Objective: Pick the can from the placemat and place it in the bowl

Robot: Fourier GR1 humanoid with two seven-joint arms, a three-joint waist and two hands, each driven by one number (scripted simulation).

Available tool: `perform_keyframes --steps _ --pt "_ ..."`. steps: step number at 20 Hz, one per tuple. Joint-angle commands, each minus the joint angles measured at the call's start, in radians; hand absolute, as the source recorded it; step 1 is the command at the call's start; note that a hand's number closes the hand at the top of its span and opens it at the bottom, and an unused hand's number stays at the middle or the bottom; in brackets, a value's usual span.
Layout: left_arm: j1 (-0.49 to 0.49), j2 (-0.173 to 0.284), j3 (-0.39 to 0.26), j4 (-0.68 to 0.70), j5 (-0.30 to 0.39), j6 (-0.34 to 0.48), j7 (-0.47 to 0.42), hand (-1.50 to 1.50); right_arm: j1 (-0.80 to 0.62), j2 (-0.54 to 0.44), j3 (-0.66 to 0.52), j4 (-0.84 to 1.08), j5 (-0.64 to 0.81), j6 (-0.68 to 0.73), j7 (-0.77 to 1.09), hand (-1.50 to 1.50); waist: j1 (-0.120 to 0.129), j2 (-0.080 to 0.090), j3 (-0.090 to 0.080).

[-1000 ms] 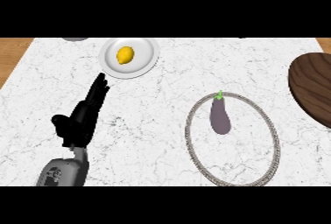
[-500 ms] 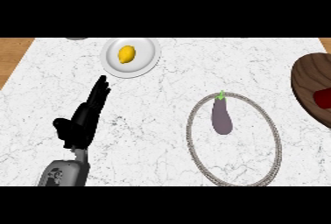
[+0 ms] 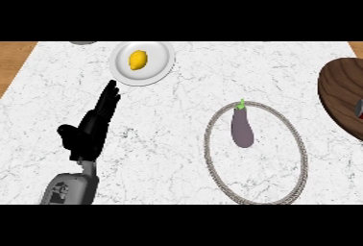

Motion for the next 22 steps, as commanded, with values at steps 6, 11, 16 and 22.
perform_keyframes --steps 6,11,16,22 --pt "0.022 -0.029 -0.027 0.003 -0.043 0.038 -0.033 0.0 -0.018 -0.139 -0.117 0.101 -0.128 0.213 0.042 -1.5 -0.014 -0.004 -0.001" --pt "0.021 0.017 0.024 0.002 0.019 -0.021 -0.036 0.0 0.053 -0.211 -0.164 0.147 -0.178 0.337 0.012 -1.5 -0.01 -0.001 0.0" --pt "0.04 -0.011 -0.009 -0.024 -0.013 0.01 -0.019 0.0 0.106 -0.241 -0.172 0.135 -0.207 0.476 -0.025 -1.5 -0.013 -0.004 0.001" --pt "0.015 -0.01 -0.002 -0.025 -0.017 0.02 -0.002 0.0 0.191 -0.257 -0.163 0.111 -0.215 0.547 -0.073 -1.5 -0.016 -0.001 0.003"
